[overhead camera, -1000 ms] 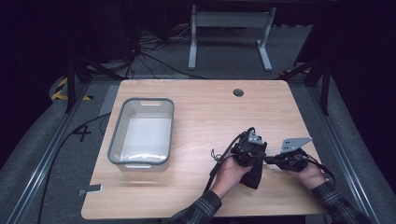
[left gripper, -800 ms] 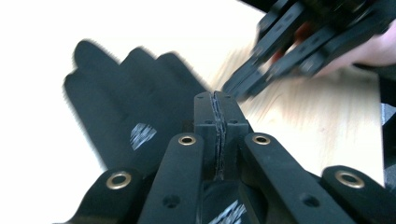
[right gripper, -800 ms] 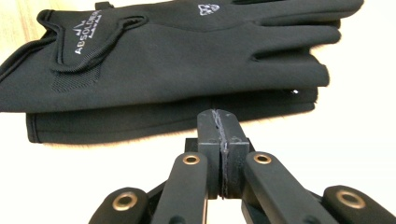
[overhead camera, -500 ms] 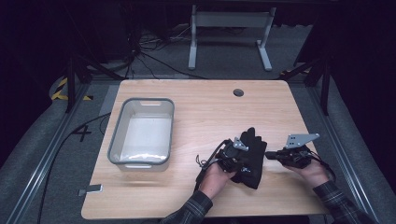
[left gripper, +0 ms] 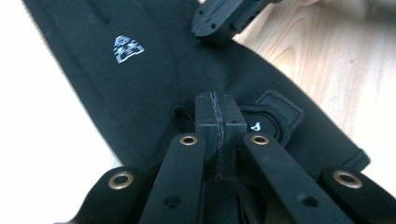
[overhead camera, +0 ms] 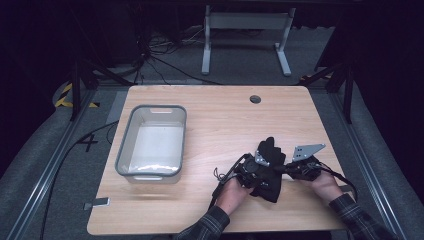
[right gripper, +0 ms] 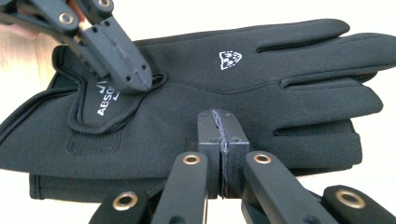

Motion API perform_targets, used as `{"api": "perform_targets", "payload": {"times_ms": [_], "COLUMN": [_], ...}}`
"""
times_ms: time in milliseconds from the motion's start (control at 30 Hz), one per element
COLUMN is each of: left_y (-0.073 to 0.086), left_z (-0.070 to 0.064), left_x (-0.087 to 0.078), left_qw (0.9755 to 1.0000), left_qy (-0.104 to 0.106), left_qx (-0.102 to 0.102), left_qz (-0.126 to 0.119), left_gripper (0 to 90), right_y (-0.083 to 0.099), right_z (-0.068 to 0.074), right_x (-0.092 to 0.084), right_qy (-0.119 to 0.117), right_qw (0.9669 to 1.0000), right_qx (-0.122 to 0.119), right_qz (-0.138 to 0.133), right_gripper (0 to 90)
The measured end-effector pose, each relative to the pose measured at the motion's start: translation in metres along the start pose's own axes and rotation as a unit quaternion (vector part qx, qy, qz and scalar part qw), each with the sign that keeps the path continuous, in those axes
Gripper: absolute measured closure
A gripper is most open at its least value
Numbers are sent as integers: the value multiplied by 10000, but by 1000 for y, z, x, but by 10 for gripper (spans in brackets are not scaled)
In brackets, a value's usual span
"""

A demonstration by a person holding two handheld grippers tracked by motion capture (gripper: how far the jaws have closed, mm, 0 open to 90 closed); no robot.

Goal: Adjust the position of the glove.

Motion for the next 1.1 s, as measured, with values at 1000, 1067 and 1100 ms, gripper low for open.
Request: {"api": "perform_targets", "payload": {"times_ms": [1000, 1067, 1100], "left_y": [2, -2, -4], "left_z": [34, 34, 33], "left_x": [-10, -13, -14], "left_qw": [9997, 9998, 9998], "left_qy": [-130, -139, -148], "left_qx": [-170, -110, -104], "left_qz": [105, 45, 5], "left_gripper": [839, 780, 749], "right_y": [-8, -2, 2], "right_z": [29, 27, 27], "right_x": [-5, -14, -17], "right_qy": [-381, -255, -178], "right_qw": [9986, 9989, 9991], "right_qx": [-179, -118, -80], "right_qz": [-328, -373, -371], "right_gripper": [876, 811, 776]}}
Point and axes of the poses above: each handheld gripper's, and its own axes: x roughly forward along the jaws, y roughly out of its underside, z roughly to its left, the point moved 5 cm from there along x, roughly forward along the jaws, and after that the axes turned 8 degrees about -y, right-handed, at the moved point
